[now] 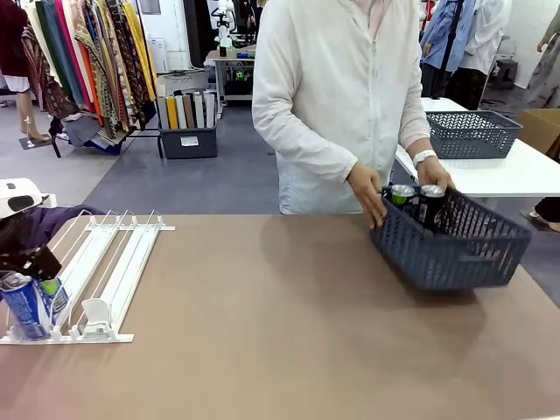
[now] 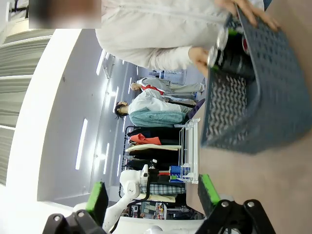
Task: Retrieve and store the cans from the dispenser.
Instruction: Pick up one can from the Automatic Can Dispenser and place it in the middle of the table.
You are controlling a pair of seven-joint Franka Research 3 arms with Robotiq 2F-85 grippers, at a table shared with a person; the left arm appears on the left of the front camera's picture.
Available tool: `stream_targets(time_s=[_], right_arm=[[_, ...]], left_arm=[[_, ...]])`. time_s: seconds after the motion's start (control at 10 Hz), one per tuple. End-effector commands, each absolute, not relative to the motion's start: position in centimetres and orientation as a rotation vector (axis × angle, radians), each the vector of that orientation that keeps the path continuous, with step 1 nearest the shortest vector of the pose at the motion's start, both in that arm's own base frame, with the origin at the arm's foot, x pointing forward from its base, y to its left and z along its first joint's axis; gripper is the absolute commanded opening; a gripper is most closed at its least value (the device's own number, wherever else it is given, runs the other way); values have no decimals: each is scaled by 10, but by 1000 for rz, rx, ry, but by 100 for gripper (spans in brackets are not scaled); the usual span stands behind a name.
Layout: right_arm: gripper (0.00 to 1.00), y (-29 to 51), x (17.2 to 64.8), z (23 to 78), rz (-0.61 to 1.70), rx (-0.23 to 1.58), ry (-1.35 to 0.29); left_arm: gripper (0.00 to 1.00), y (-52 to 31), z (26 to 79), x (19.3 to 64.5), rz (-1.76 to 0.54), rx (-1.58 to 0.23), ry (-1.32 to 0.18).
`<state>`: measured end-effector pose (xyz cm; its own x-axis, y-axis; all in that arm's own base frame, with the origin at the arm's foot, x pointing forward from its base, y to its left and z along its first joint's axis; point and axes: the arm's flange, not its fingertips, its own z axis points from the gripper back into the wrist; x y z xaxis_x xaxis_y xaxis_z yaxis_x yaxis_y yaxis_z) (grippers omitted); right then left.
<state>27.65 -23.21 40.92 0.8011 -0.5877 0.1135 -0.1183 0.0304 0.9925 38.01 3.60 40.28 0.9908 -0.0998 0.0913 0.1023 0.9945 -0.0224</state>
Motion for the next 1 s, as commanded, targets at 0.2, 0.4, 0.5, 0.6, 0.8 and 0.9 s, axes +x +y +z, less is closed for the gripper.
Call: stream_targets(time_s=[0.2,0.4,0.5,0.6,0.8,0.9], right_arm=[[100,-232,274,413,-392,1521,-577],[100,-232,274,413,-392,1521,-577],[100,-232,274,413,-392,1521,-577],[100,-232,274,413,-392,1521,-577],[100,-232,274,413,-392,1521,-577],[100,-232,274,413,-392,1521,-577]], left_arm=[[54,32,384,346,-85,19,-66],[0,30,387,345,-96,18,-56],[0,30,389,343,-100,11,-49],[0,30,389,344,-96,16,-47],[0,32,388,345,-95,27,-37],[0,32,389,345,-90,25,-38]])
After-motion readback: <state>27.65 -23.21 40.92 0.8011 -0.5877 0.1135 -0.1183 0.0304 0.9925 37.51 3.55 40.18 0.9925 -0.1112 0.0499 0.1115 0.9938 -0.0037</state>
